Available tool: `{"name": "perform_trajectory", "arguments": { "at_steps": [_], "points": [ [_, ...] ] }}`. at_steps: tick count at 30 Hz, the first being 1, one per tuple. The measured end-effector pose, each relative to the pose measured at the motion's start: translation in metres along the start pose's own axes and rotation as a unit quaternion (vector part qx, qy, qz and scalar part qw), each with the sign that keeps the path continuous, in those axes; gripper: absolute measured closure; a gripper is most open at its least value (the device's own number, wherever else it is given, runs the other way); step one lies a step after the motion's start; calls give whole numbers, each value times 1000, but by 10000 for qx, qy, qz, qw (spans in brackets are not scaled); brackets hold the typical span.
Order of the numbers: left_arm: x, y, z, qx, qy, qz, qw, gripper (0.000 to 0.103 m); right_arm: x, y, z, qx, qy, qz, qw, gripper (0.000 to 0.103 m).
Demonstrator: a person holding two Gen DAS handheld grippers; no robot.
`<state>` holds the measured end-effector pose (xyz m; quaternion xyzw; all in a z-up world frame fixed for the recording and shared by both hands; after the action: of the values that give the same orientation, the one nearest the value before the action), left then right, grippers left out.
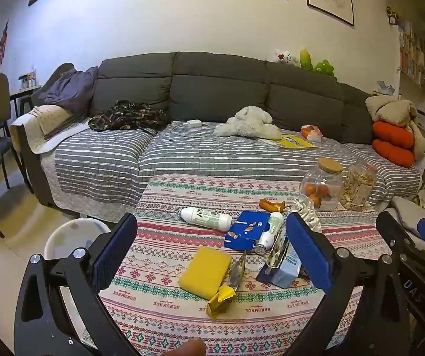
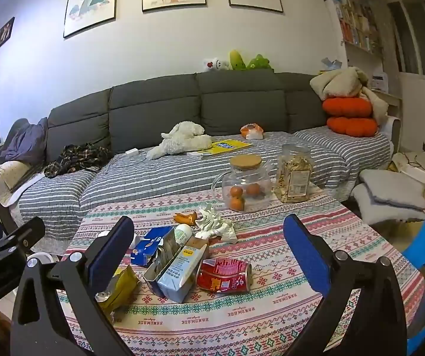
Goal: Collect trash
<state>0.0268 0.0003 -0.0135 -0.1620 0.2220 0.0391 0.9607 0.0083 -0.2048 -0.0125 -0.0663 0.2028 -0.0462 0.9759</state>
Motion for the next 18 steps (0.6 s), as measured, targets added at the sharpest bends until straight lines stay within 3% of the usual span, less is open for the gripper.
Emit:
{"name": "perform_trajectory", "arguments": {
  "at_steps": [18],
  "points": [
    [3,1,-6,-12,111,-3,9999,7,3,-3,-3,83,56,44,9999,5]
  ]
}}
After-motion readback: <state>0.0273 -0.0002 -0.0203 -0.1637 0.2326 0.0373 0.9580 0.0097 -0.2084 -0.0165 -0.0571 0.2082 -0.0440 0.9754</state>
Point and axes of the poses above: each gripper's, at about its wrist camera, not at the fingertips, and x roughly the way its jaws point, y to its left, z to its top, the point moved 3 cm from there along x, roughly the way its jaws point, and after that the axes turned 15 degrees about -x, right-handed, at the moved point
